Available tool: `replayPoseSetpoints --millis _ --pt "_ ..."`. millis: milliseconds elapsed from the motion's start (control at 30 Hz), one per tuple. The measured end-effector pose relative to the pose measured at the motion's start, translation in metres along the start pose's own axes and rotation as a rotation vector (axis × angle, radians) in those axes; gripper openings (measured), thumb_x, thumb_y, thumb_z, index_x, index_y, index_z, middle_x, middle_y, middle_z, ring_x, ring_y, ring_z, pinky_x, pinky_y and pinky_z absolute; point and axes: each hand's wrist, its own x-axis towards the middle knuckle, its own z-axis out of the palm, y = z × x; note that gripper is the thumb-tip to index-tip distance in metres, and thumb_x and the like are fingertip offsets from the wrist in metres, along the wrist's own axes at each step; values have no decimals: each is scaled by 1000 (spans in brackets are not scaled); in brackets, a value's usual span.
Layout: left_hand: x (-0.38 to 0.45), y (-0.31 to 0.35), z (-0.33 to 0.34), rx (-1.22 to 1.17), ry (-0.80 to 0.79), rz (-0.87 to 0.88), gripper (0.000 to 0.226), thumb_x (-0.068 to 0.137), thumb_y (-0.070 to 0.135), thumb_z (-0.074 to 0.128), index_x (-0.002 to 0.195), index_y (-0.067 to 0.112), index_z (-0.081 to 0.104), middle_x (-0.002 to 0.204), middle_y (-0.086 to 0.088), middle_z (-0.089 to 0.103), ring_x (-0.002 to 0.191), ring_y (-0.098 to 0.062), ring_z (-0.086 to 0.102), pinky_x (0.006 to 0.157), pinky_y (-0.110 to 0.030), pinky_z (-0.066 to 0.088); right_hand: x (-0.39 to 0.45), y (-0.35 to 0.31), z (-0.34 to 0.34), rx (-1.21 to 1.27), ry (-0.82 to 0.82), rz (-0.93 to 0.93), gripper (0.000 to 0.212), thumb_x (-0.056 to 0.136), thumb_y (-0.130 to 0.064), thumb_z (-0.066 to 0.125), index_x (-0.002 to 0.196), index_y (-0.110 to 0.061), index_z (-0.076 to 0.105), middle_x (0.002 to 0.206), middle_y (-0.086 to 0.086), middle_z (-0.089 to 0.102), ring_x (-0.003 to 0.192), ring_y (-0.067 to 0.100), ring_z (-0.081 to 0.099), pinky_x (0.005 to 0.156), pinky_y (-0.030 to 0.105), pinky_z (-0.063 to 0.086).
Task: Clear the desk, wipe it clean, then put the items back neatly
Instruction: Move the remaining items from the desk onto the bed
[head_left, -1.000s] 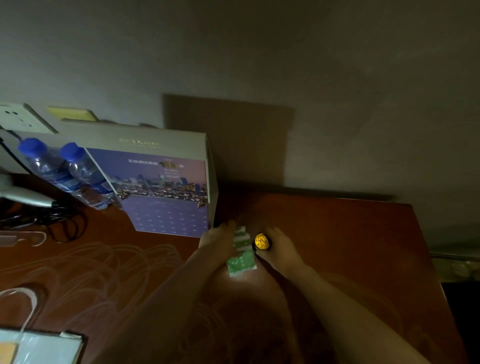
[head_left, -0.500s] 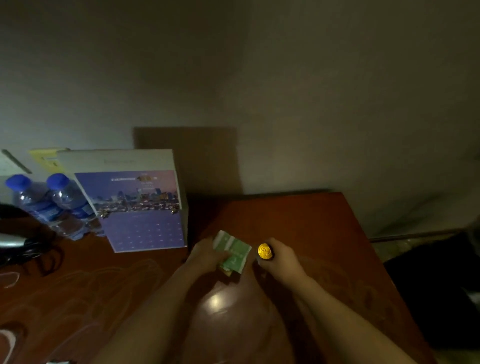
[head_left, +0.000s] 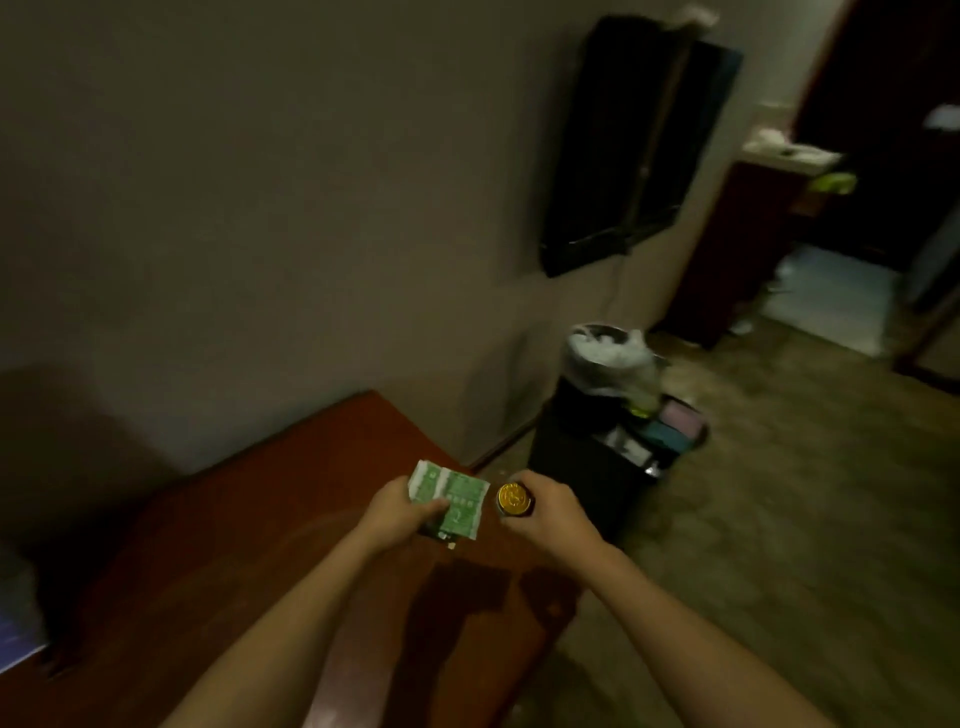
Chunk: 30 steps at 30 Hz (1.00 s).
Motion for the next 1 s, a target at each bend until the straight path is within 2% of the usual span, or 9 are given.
replayPoseSetpoints --millis 133,267,367,433,500,600,800,900,1000 --pt "-16 70 117 9 -199 81 12 90 14 62 95 20 54 106 -9 65 84 -17 65 72 -27 56 -74 92 -84 42 186 148 47 78 -16 75 121 -14 57 113 2 60 106 16 57 84 20 42" --pt "-41 131 245 37 -329 143 32 88 17 65 117 8 55 116 -13 63 102 -26 64 88 -37 52 -162 173 -152 62 341 285 37 77 -11 74 112 -8 63 107 8 65 96 18 59 73 18 40" --pt "-70 169 338 116 -462 220 39 88 18 65 124 6 53 115 -12 64 101 -25 64 85 -38 54 -229 222 -195 93 476 406 34 77 -12 72 110 -10 65 100 3 65 88 12 58 64 6 39" --pt "-88 192 397 157 -548 286 37 88 17 66 121 5 55 108 -12 66 93 -24 67 82 -41 56 -276 253 -220 113 575 508 29 78 -13 73 105 -7 64 95 3 63 86 15 57 66 15 43" --pt "-106 212 452 195 -666 342 28 90 16 63 115 6 57 93 -9 67 71 -18 65 63 -30 57 -320 282 -237 149 682 597 32 77 -11 73 107 -7 65 100 8 65 93 20 60 73 23 42" --pt "-132 230 533 276 -834 372 21 93 17 59 108 3 56 69 -5 59 40 -7 41 34 -16 32 -389 321 -253 218 815 730 37 79 -10 72 115 -11 63 104 1 64 99 15 59 77 19 42" --pt "-183 249 700 386 -1117 462 22 93 15 59 105 -3 59 64 -6 58 32 -4 39 32 -16 29 -502 394 -274 226 1064 1000 12 81 -15 69 92 -15 65 87 2 64 75 10 54 61 17 38" --pt "-208 260 785 415 -1244 520 23 93 14 59 107 -4 60 64 -6 57 32 -4 41 32 -16 29 -547 435 -288 172 1116 1112 16 81 -19 70 94 -13 62 88 2 62 80 17 57 66 19 42" --pt "-237 270 862 471 -1366 568 23 93 15 59 110 -1 59 82 -14 62 42 -8 46 36 -15 35 -592 469 -301 192 1150 1260 33 81 -23 72 109 -9 60 102 7 62 91 21 57 76 25 44"
